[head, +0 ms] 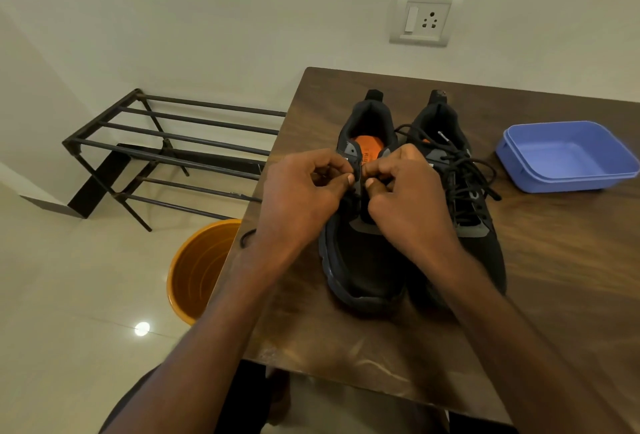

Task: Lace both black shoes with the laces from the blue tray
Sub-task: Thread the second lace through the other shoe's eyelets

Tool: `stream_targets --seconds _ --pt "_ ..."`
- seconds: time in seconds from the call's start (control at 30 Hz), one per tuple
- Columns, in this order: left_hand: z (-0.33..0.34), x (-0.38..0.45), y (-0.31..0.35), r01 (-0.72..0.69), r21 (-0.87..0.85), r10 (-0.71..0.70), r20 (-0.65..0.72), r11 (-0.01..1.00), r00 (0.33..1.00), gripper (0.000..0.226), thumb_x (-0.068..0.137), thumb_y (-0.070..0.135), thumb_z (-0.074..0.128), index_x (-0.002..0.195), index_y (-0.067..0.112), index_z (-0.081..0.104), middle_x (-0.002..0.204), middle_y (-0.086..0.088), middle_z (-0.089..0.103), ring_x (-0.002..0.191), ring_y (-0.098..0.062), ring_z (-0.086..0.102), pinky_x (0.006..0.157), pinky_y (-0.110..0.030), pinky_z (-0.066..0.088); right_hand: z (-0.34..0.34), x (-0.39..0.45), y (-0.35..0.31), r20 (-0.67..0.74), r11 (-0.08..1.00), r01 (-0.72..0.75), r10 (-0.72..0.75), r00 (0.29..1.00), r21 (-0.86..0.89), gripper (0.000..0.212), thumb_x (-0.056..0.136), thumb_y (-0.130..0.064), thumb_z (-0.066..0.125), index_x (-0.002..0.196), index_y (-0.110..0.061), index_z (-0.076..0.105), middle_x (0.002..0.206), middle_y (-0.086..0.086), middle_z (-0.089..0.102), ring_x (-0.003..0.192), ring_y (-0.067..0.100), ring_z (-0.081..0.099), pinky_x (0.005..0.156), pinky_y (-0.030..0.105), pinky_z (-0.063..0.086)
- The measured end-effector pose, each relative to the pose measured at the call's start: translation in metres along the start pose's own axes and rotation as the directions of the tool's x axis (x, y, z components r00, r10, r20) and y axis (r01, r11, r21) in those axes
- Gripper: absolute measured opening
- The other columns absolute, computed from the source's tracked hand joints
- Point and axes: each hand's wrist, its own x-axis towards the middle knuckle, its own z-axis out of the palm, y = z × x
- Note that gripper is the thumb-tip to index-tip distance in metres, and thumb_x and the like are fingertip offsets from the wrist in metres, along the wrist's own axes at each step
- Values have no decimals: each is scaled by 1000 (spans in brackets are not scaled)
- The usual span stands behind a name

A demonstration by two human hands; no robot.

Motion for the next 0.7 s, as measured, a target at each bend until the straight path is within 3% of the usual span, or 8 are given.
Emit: stream_targets --seconds 0.13,0.2,0.3,0.43,0.5,0.57,0.63,0.7 --pt "-2 2 4 -67 -28 67 -28 997 997 5 97 17 68 101 18 69 94 7 70 92 -8 69 82 -32 61 -9 -4 1 53 995 69 -65 996 -76 42 95 -27 66 137 -27 60 112 -8 46 102 13 54 89 40 56" --pt "-10 7 10 -46 -279 27 -73 959 997 4 101 11 59 103 11 63 100 -2 72 96 -13 71 80 -30 61 -14 -6 0 69 976 99 -88 994 -192 52 94 -38 66 144 -29 52 115 -8 45 109 15 53 96 43 51" --pt "-22 12 12 1 -673 -103 -111 740 988 6 107 6 46 108 7 53 88 -8 66 82 -21 67 65 -26 52 -20 -8 -2 56 909 142 -131 990 -391 61 92 -55 61 146 -33 46 126 -5 46 120 17 48 109 46 35" --pt "-10 10 -3 -7 -121 2 -46 993 999 14 101 20 64 115 19 61 101 4 61 88 -2 59 74 -14 49 -21 -5 1 52 910 158 -149 987 -383 73 84 -75 57 144 -33 48 137 -5 42 129 17 43 112 48 31" --pt "-2 8 -8 -16 114 13 32 993 999 14 95 22 73 107 23 67 112 5 59 100 -3 56 79 -12 47 -20 -5 3 55 906 170 -162 985 -388 81 80 -80 53 144 -32 49 143 -6 41 134 18 42 114 49 31" --pt "-2 9 -9 -23 148 18 34 989 999 6 94 20 73 98 22 69 113 4 61 105 -8 58 86 -20 52 -19 -4 5 67 903 182 -169 983 -390 85 79 -82 54 146 -31 46 147 -7 41 137 17 41 117 49 29" --pt "-6 10 -4 -33 -47 32 -25 998 999 5 99 14 65 97 18 66 109 1 67 105 -10 64 89 -30 57 -20 -3 6 69 902 180 -167 984 -392 87 79 -83 58 148 -31 44 149 -9 41 139 15 40 121 48 25" --pt "-17 13 5 4 -529 -68 -101 849 993 11 107 12 50 101 15 59 102 -4 72 101 -17 70 79 -33 58 -22 -2 6 69 895 175 -161 985 -410 90 78 -85 57 149 -32 44 151 -10 41 141 15 38 124 47 17"
